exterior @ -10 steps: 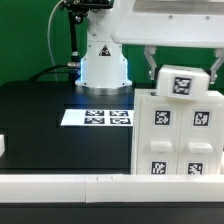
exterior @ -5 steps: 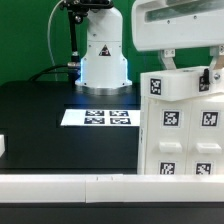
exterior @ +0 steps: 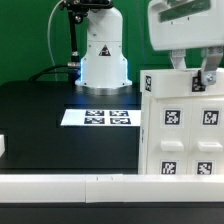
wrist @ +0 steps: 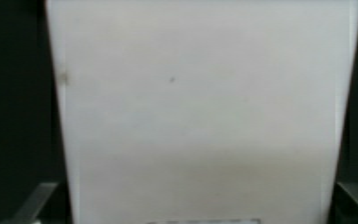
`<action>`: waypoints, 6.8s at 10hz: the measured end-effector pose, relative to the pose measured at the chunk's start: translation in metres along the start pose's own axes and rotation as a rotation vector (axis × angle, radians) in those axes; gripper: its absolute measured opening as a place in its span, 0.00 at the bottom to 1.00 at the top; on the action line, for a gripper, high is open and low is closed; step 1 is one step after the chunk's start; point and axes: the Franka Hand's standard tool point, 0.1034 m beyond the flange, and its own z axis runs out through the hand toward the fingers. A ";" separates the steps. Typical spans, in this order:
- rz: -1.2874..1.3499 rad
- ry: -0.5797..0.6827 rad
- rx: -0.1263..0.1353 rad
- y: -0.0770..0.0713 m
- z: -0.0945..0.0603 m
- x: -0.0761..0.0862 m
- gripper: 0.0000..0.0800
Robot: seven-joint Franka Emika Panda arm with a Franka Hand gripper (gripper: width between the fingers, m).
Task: Assemble cabinet
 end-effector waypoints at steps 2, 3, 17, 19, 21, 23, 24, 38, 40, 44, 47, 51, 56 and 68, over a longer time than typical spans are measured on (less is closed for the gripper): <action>0.215 -0.012 0.013 -0.002 0.001 -0.004 0.69; 0.206 -0.012 0.013 -0.002 0.001 -0.003 0.69; -1.359 -0.025 -0.072 -0.012 -0.033 -0.009 1.00; -1.475 -0.033 -0.054 -0.014 -0.034 -0.002 1.00; -1.628 -0.025 -0.070 -0.013 -0.034 0.003 1.00; -1.971 0.003 -0.075 -0.018 -0.028 0.003 1.00; -2.152 -0.001 -0.093 -0.020 -0.023 -0.001 1.00; -2.565 -0.074 -0.236 0.000 -0.004 0.002 1.00; -2.521 -0.067 -0.235 -0.001 -0.004 0.003 0.87; -2.269 -0.035 -0.228 -0.001 -0.004 0.004 0.69; -1.913 0.049 -0.178 -0.006 -0.004 0.005 0.69; -1.275 0.092 -0.145 -0.006 -0.005 0.003 0.69; -0.960 0.109 -0.125 -0.006 -0.004 0.004 0.70; 0.155 0.115 -0.081 -0.001 -0.003 0.006 0.80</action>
Offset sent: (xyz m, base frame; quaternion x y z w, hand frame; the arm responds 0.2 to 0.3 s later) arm 0.0000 0.0000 0.0000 0.0000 0.0000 0.0000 1.0000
